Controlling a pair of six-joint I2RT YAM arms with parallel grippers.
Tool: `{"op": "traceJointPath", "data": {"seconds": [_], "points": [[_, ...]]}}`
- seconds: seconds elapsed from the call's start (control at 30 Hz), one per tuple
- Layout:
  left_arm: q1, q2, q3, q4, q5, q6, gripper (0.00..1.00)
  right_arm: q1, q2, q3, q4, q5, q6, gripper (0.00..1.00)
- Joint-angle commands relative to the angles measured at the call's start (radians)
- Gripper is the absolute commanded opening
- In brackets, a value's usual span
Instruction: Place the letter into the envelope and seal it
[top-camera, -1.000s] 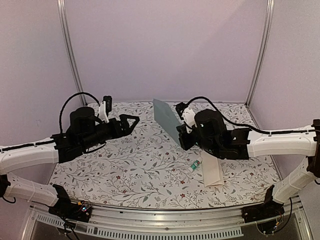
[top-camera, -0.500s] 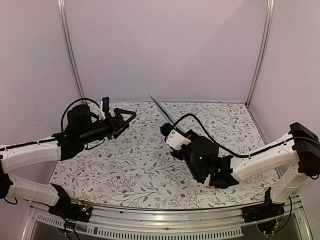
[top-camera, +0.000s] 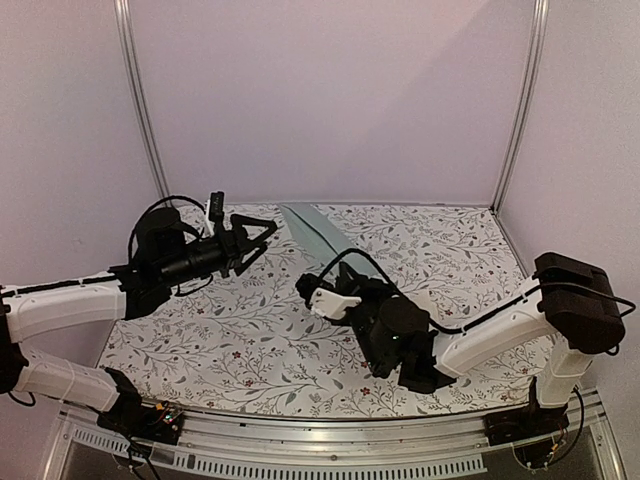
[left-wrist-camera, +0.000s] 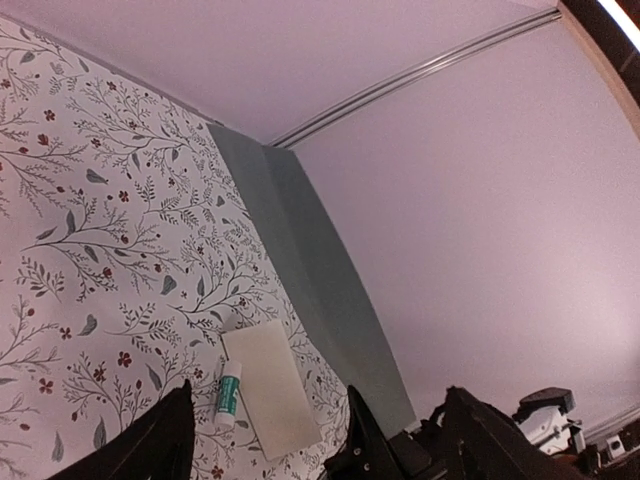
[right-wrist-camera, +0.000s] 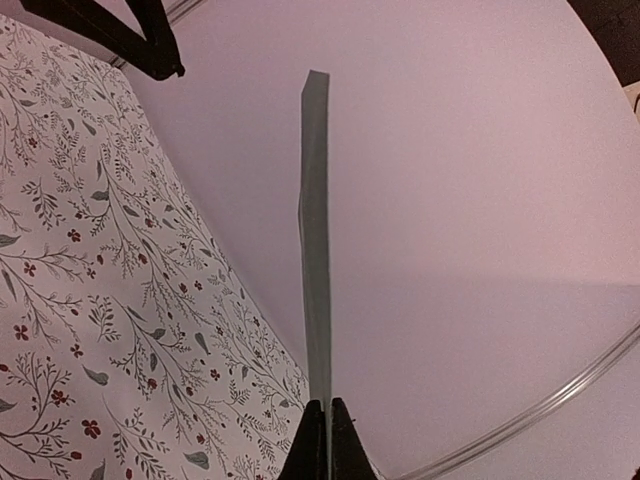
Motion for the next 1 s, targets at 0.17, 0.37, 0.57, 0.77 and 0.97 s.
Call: {"op": "traceJointPath", "data": {"seconds": [0.17, 0.37, 0.57, 0.77, 0.97], "points": [[-0.034, 0.028, 0.079, 0.024, 0.037, 0.042, 0.76, 0.028, 0.054, 0.064, 0.085, 0.014, -0.108, 0.0], [-0.058, 0.122, 0.139, 0.036, 0.071, 0.055, 0.69, 0.035, 0.096, 0.082, 0.151, 0.028, -0.191, 0.0], [-0.068, 0.183, 0.153, 0.058, 0.066, 0.043, 0.52, 0.041, 0.118, 0.079, 0.251, 0.045, -0.268, 0.0], [-0.075, 0.24, 0.167, 0.098, 0.089, 0.037, 0.13, 0.044, 0.137, 0.074, 0.308, 0.049, -0.3, 0.0], [-0.078, 0.251, 0.168, 0.11, 0.085, 0.036, 0.0, 0.044, 0.152, 0.07, 0.398, 0.071, -0.314, 0.0]]}}
